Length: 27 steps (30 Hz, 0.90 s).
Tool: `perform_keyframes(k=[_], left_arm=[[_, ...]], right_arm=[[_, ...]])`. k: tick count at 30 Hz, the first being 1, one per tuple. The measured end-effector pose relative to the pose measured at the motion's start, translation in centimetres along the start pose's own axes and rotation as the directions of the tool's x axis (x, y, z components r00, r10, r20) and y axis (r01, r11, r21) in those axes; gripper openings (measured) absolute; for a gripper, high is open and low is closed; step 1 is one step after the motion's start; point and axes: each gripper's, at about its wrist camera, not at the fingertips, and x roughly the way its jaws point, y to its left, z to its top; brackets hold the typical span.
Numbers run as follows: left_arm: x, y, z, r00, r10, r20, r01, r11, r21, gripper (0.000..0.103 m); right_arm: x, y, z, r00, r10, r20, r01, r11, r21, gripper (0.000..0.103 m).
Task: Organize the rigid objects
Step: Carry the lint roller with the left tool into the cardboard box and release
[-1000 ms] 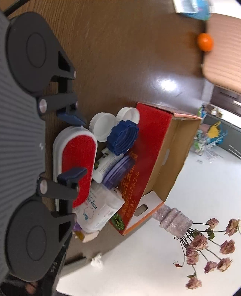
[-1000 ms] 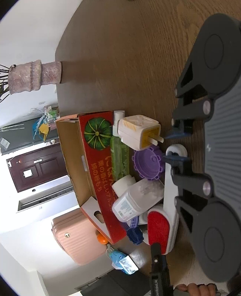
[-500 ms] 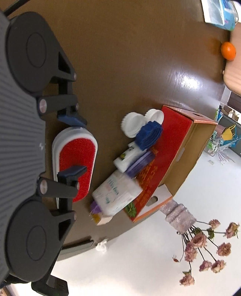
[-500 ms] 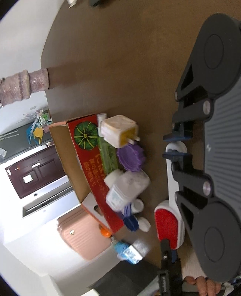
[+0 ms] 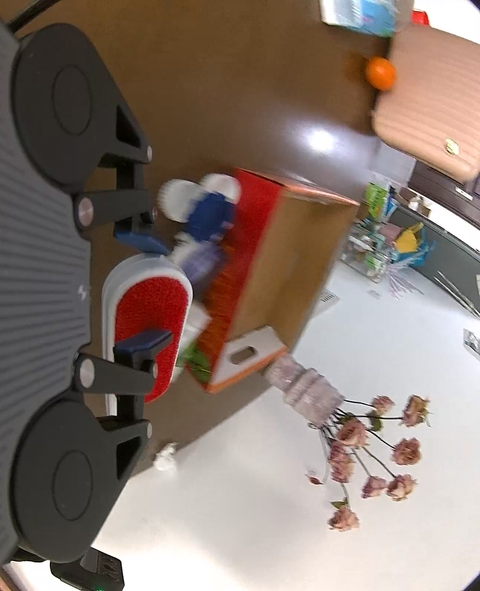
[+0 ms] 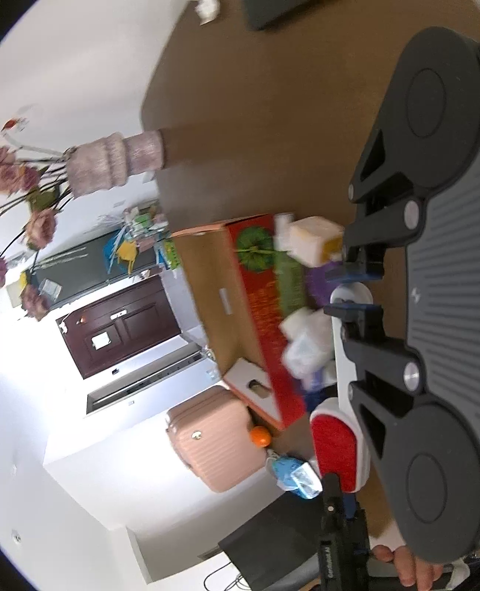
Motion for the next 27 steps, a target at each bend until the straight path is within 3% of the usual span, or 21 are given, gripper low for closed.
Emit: perform_keyframes(k=[7,12,14,22,23,24,26,27], left_arm=[[5.0,-1.5,8.9,0.998,0.000,0.069,-0.001,1.000,0.011,0.045],[10.1,-0.5,14.1,0.998,-0.004,0.055,0.005,1.000,-0.021,0.044],[12.9,0.4,16.0,0.999,0.026,0.042,-0.024,0.999,-0.039,0.045],[22.9,5.6,20.8,0.990,0.134,-0.031,-0.138,0.976,-0.167,0.045],[23.8,6.1,21.0,0.989,0.146,-0.038,-0.150,0.975,-0.167,0.045],[24.6,6.5,21.2,0.990,0.132,-0.053,-0.139,0.979,-0.151,0.038],[26.5,6.3,21.1,0.987,0.126,-0.103,-0.138,0.984,-0.111,0.034],[27.3,6.2,20.9,0.981,0.163,-0.107,-0.172,0.982,-0.081,0.033]], right_arm=[[5.6,-0.3,8.9,0.999,-0.010,0.054,0.010,1.000,-0.011,0.012],[12.2,-1.8,13.9,1.000,-0.014,0.027,0.013,0.999,0.033,0.011],[15.2,-2.5,15.3,1.000,-0.021,0.007,0.020,0.998,0.061,0.011],[27.4,-3.6,19.2,0.990,-0.083,-0.116,0.088,0.995,0.037,0.011],[28.5,-3.4,19.3,0.987,-0.095,-0.131,0.099,0.995,0.025,0.011],[29.6,-3.3,19.5,0.984,-0.107,-0.144,0.110,0.994,0.013,0.006],[31.5,-3.5,19.8,0.983,-0.011,-0.185,0.022,0.998,0.054,0.001],[32.3,-3.2,19.9,0.980,-0.020,-0.199,0.030,0.998,0.051,0.001]])
